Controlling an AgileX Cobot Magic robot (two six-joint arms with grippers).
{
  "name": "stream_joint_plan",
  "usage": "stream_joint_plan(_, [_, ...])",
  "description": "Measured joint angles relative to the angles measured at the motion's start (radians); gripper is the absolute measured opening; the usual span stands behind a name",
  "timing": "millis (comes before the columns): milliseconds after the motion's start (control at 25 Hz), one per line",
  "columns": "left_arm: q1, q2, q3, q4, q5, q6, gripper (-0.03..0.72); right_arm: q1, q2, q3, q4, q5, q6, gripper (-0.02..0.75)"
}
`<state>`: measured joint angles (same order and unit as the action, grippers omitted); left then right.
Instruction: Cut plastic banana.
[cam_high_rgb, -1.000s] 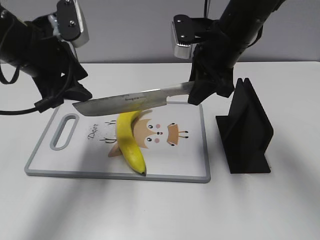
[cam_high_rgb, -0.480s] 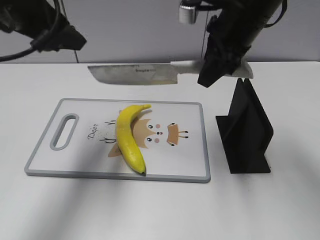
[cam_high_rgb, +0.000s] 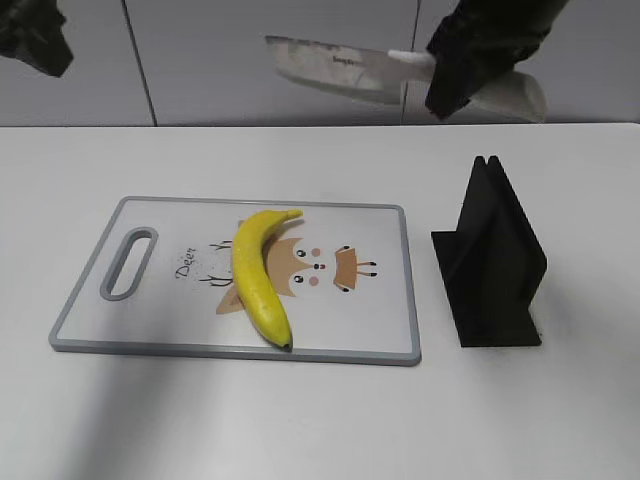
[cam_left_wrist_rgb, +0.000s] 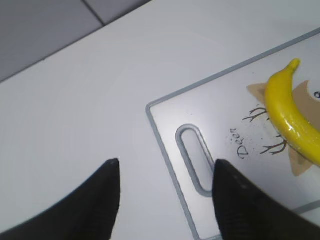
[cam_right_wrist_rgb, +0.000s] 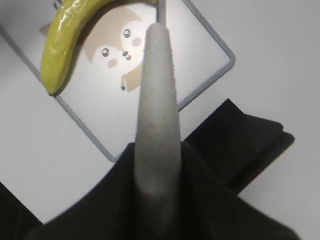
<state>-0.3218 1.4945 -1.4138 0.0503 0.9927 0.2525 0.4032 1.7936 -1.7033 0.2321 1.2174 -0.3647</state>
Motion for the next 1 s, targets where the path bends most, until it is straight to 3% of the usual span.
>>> stream_joint_plan(280, [0.05,-0.003,-0.008,0.08,0.198,-0.245,0.573,0.0,-0.062,0.005,-0.117,0.003,0.277,0.178])
stream_joint_plan(480, [0.092,-0.08,0.087,0.088,0.216,-0.266,0.573,0.0,-0.157,0.092,-0.156,-0.011,0.426,0.178])
stream_joint_plan(1000, [0.093,-0.509,0.48,0.08,0.134,-0.271,0.572,0.0,-0.372,0.49,-0.232,-0.248,0.665,0.178])
